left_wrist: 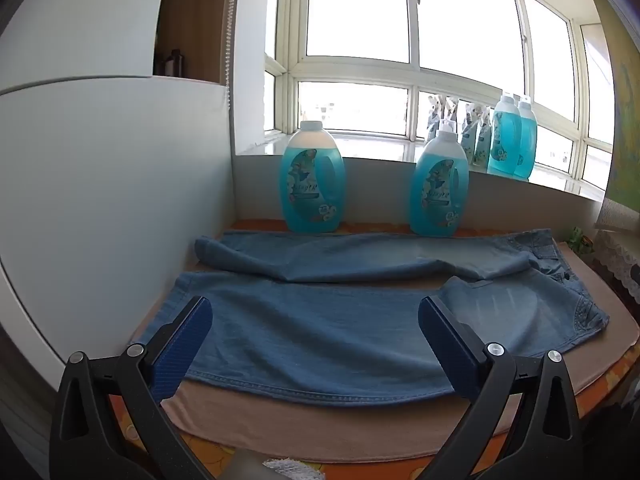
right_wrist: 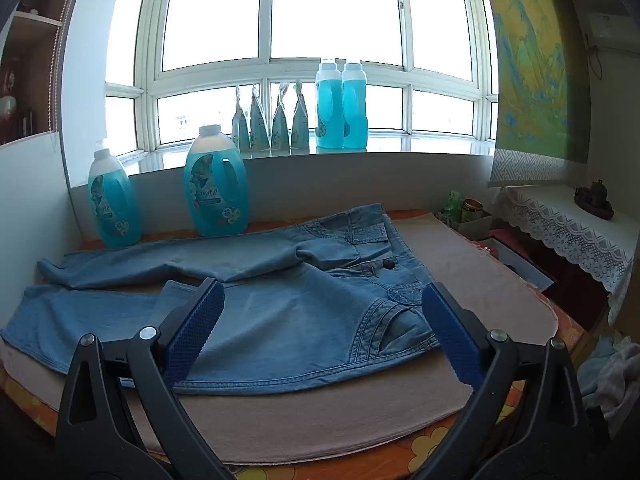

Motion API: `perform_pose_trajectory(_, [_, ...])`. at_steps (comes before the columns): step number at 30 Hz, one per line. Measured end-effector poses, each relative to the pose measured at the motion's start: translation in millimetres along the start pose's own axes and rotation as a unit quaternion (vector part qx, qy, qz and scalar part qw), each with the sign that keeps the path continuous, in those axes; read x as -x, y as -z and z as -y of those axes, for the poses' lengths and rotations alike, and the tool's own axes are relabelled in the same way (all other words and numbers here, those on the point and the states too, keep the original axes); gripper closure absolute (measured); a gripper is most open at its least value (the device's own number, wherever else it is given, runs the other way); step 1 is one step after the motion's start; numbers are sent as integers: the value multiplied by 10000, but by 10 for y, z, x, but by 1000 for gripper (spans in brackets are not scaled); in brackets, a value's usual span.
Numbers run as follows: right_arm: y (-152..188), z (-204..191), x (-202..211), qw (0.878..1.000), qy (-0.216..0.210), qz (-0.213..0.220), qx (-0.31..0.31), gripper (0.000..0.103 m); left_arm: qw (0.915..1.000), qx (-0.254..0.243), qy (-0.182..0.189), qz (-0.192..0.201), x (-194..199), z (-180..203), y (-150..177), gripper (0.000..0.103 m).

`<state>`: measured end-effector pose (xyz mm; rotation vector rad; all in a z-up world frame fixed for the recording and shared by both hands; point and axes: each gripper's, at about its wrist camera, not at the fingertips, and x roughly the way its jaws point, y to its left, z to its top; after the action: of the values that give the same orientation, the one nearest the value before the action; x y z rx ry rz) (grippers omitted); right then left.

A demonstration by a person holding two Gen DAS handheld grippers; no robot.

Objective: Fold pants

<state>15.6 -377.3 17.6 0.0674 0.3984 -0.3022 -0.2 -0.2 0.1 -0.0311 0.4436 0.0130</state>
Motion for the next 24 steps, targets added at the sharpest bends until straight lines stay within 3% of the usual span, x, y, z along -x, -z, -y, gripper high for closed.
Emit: perform_pose_trajectory(24, [-6, -45, -1, 10000, 20, -9, -13, 2, 9999, 39, 58, -90, -67, -11, 32, 0])
